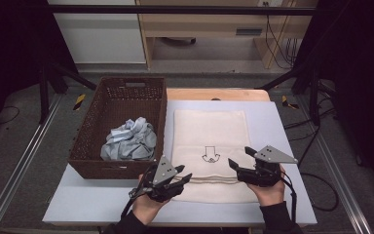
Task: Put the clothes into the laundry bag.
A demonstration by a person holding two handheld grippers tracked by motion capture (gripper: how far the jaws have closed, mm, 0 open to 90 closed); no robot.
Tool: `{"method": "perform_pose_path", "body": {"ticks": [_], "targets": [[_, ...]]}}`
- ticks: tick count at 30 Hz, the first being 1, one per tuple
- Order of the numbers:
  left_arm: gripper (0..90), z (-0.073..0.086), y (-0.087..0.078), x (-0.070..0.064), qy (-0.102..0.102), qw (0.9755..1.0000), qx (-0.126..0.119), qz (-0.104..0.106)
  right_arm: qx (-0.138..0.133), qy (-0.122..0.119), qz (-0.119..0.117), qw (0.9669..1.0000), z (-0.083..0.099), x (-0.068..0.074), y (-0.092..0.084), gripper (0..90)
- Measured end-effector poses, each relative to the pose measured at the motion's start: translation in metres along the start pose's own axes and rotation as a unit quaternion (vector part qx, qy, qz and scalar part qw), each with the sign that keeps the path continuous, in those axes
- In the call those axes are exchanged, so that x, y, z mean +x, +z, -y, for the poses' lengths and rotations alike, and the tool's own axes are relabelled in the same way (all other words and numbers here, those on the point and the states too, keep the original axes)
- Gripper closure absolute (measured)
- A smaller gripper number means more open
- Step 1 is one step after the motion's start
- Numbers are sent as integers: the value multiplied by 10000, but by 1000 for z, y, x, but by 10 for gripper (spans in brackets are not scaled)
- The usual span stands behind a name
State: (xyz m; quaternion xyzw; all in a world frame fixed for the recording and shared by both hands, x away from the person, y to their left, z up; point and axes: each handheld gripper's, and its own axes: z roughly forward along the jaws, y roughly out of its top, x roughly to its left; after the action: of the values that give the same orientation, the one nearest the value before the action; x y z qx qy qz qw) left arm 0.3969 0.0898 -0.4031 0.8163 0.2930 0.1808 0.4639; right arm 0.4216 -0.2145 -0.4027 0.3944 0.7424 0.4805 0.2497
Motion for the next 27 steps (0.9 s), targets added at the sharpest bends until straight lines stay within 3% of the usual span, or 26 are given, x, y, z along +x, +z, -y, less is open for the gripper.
{"method": "perform_pose_path", "body": {"ticks": [2, 9, 13, 19, 22, 27], "targets": [[702, 6, 13, -4, 28, 9998, 167, 49, 56, 0, -77, 10000, 2, 1, 2, 311], [825, 21, 34, -10, 61, 9990, 413, 148, 227, -12, -257, 9994, 7, 6, 11, 346], [887, 28, 46, -14, 125, 9979, 598, 233, 497, -54, -362, 9981, 16, 12, 22, 379], [892, 38, 61, -19, 226, 9955, 874, 300, 715, -16, -488, 9962, 26, 16, 33, 424], [892, 45, 68, -20, 189, 9941, 1009, 363, 936, -141, -557, 9940, 34, 20, 43, 453], [891, 49, 71, -21, 189, 9935, 1059, 374, 1148, -183, -641, 9911, 41, 23, 52, 498]]}}
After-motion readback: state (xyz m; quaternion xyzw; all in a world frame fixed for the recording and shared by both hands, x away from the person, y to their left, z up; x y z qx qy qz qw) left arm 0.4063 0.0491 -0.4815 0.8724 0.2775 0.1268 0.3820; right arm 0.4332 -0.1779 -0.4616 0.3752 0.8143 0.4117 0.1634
